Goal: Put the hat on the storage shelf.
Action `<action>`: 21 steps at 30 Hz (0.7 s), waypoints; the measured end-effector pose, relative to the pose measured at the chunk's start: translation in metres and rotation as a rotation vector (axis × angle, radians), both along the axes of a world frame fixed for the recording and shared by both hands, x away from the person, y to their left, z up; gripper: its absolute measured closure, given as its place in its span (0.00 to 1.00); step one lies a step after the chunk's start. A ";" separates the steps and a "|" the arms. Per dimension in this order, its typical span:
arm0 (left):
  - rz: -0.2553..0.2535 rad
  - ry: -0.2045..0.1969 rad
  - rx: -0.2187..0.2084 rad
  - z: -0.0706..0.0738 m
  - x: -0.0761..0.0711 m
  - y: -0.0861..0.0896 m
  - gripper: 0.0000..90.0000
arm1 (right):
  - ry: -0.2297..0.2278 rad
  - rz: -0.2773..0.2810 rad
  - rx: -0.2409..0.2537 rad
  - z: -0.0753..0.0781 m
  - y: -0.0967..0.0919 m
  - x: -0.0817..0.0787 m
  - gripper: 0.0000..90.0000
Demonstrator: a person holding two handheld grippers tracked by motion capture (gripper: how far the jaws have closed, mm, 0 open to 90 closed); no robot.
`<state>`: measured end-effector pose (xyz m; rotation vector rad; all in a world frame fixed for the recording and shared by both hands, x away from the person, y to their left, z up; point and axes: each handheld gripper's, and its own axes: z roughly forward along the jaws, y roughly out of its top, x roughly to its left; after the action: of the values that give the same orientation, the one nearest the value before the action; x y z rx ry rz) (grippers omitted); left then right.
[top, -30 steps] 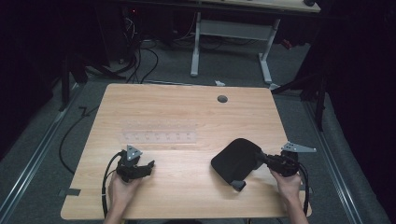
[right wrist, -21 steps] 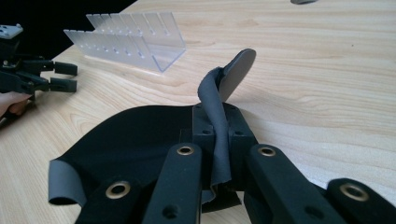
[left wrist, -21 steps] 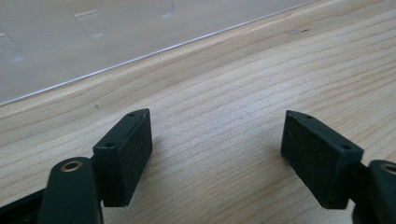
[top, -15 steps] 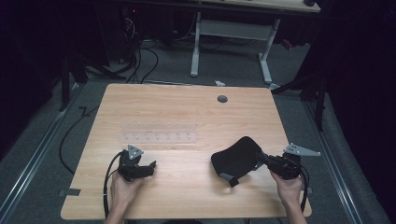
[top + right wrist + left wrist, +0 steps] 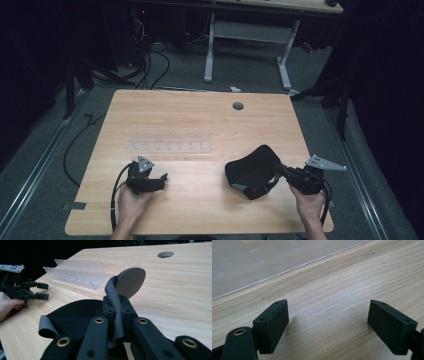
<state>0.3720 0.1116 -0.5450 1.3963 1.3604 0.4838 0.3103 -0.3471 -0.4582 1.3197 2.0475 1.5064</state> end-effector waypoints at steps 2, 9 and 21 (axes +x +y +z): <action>-0.015 -0.014 -0.009 0.003 -0.003 -0.001 0.20 | -0.005 0.002 0.001 0.003 0.002 -0.001 0.96; -0.104 -0.064 -0.028 0.016 -0.019 -0.012 0.21 | -0.012 0.016 0.021 0.009 0.011 -0.003 0.96; -0.258 -0.128 -0.073 0.044 -0.040 -0.036 0.25 | -0.015 0.040 0.065 0.014 0.022 -0.004 0.96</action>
<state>0.3319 0.0760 -0.5009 1.4316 1.0670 0.3423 0.3067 -0.3246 -0.4439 1.2940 2.0442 1.6081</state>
